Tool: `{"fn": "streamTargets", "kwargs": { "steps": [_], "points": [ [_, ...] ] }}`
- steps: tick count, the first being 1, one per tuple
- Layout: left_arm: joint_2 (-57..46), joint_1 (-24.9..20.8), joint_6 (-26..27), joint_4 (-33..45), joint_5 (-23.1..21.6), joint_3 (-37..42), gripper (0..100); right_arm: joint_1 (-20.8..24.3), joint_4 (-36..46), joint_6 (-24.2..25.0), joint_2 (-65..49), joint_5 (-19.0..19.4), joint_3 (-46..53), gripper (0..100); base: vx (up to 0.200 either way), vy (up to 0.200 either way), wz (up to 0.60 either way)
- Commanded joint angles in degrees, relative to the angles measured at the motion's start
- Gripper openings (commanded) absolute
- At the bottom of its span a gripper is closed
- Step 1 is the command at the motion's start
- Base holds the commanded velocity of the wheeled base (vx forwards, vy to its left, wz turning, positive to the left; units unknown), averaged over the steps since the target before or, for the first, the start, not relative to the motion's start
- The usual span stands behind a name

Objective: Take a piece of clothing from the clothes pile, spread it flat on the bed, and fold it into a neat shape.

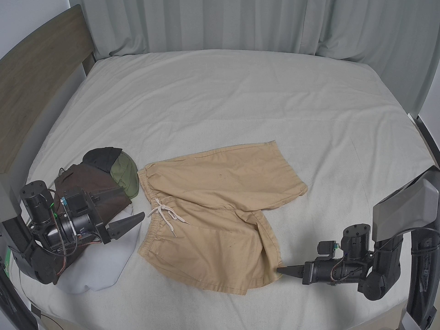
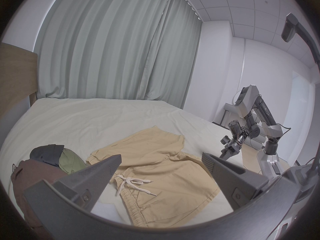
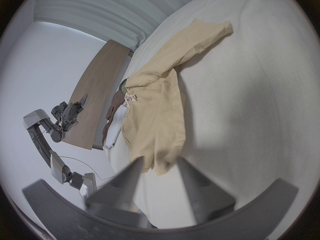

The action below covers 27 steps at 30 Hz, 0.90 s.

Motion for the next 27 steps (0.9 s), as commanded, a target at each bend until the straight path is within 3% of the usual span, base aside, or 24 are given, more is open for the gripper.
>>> {"fn": "streamTargets", "kwargs": {
  "steps": [1, 18, 19, 27],
  "points": [
    [0.1, 0.0, 0.0, 0.0, 0.0, 0.0, 100, -0.2, 0.0, 0.0, 1.3, 0.1, -0.1, 100, 0.0, 0.0, 0.0],
    [0.0, 0.1, 0.0, 0.0, 0.0, 0.0, 100, 0.1, -0.2, 0.8, 5.5, 0.0, -4.1, 100, 0.0, 0.0, 0.0],
    [0.0, 0.1, 0.0, 0.0, 0.0, 0.0, 100, 0.1, -0.2, 0.9, 5.5, 0.0, -4.1, 0, 0.0, 0.0, 0.0],
    [0.0, 0.1, 0.0, 0.0, -0.1, 0.0, 100, 0.0, -0.2, 1.0, 5.1, 0.0, -3.8, 0, 0.0, 0.0, 0.0]
  ]
}}
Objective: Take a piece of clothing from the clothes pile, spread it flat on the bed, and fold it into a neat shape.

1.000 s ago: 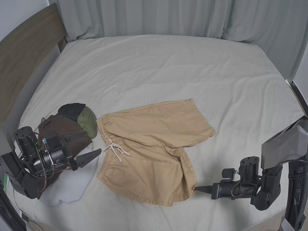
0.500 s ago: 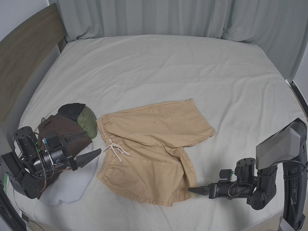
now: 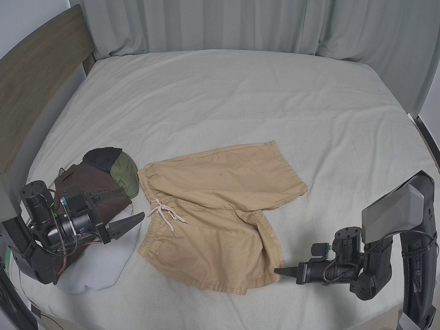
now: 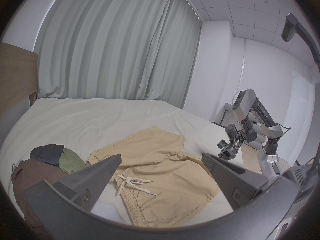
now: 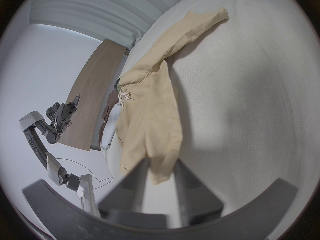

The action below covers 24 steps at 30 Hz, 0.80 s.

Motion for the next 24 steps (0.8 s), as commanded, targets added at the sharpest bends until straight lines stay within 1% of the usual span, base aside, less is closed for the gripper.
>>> {"fn": "streamTargets", "kwargs": {
  "steps": [1, 6, 8, 9, 10, 14, 20, 21, 24],
  "points": [
    [0.0, 0.0, 0.0, 0.0, -0.1, 0.0, 100, -0.1, 0.0, 0.0, -0.3, 0.0, 0.3, 0, 0.0, 0.0, 0.0],
    [0.0, 0.1, 0.0, 0.0, 0.0, -0.1, 100, -0.8, 0.0, -0.8, -1.7, -0.1, 1.0, 0, 0.0, 0.0, 0.0],
    [0.0, 0.1, 0.0, -0.1, 0.0, -0.1, 100, -2.1, 0.1, -2.5, -2.7, -1.5, 1.4, 0, 0.0, 0.0, 0.0],
    [0.0, 0.1, 0.0, -0.1, 0.0, -0.1, 100, -2.2, 0.1, -2.5, -2.8, -1.6, 1.4, 0, 0.0, 0.0, 0.0],
    [-0.1, 0.2, 0.0, -0.1, -0.1, -0.2, 100, -3.2, 0.1, -4.0, -3.2, -2.8, 1.2, 0, 0.0, 0.0, 0.0],
    [0.0, 0.2, 0.0, -0.1, 0.0, -0.3, 100, -4.9, 0.1, -5.3, -4.2, -3.0, 1.3, 0, 0.0, 0.0, 0.0],
    [0.0, 0.3, 0.0, 0.0, 0.0, -0.3, 100, -5.6, 0.1, -6.7, -4.0, -3.4, 0.9, 0, 0.0, 0.0, 0.0],
    [0.1, 0.3, -0.1, -0.1, 0.0, -0.3, 100, -6.4, 0.1, -9.8, -3.9, -3.9, 0.4, 0, 0.0, 0.0, 0.0],
    [0.2, 0.2, -0.1, 0.0, 0.0, -0.3, 100, -7.3, 0.1, -12.1, -3.7, -5.5, -0.4, 0, 0.0, 0.0, 0.0]
  ]
}}
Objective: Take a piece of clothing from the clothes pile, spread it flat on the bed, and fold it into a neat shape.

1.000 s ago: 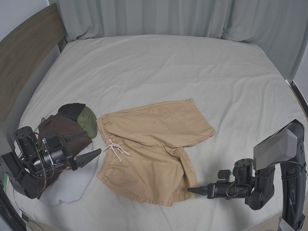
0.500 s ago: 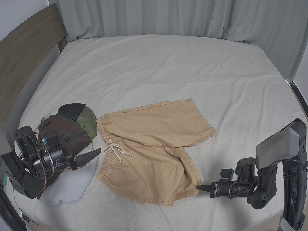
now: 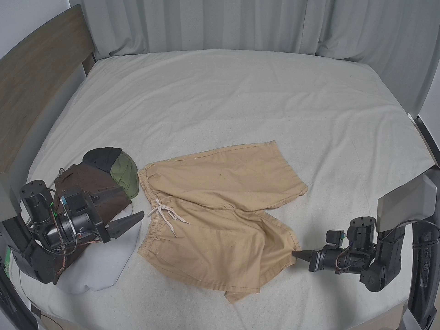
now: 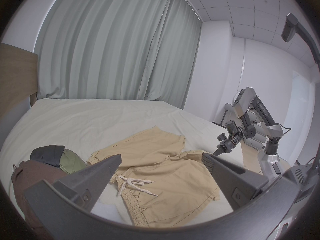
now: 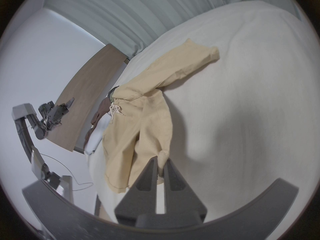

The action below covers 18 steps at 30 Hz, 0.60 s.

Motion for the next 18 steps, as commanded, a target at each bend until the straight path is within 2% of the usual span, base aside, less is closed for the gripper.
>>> {"fn": "streamTargets", "kwargs": {
  "steps": [1, 13, 18],
  "points": [
    [0.2, -0.1, 0.0, 0.0, 0.0, 0.0, 100, -1.8, 0.0, -3.0, 0.1, -1.7, -1.5, 0, 0.0, 0.0, 0.0],
    [0.3, -0.1, 0.0, 0.0, 0.0, 0.1, 100, -3.1, -0.1, -6.1, -0.5, -1.7, -3.7, 0, 0.0, 0.0, 0.0],
    [0.3, -0.1, 0.0, 0.0, 0.0, 0.2, 100, -4.9, -0.2, -9.9, 0.1, -1.7, -6.1, 0, 0.0, 0.0, 0.0]
  ]
}}
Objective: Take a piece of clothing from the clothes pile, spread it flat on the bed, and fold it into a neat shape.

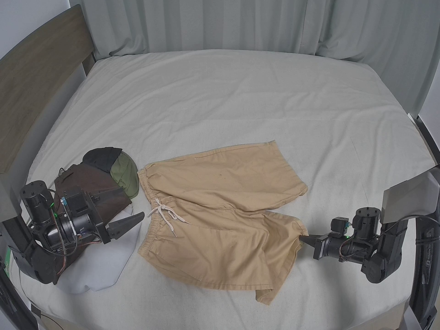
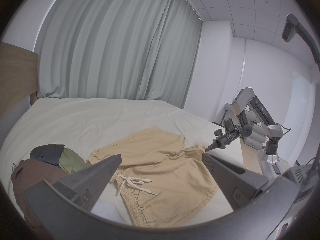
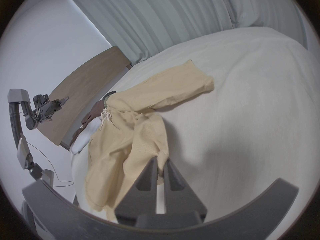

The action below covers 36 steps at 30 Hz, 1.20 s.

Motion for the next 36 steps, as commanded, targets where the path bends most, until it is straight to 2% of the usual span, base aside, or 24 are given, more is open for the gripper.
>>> {"fn": "streamTargets", "kwargs": {
  "steps": [1, 17, 36],
  "points": [
    [0.1, 0.0, 0.0, 0.0, 0.0, -0.1, 100, -1.1, 0.0, -1.3, 0.4, 0.0, -2.0, 0, 0.0, 0.0, 0.0],
    [0.3, -0.2, 0.0, 0.0, 0.0, 0.0, 100, -2.0, 0.0, -2.5, 1.2, 0.0, -10.0, 0, 0.0, 0.0, 0.0],
    [0.5, -0.2, 0.0, -0.1, 0.0, 0.0, 100, -3.4, 0.0, -2.5, 1.7, 0.0, -11.0, 0, 0.0, 0.0, 0.0]
  ]
}}
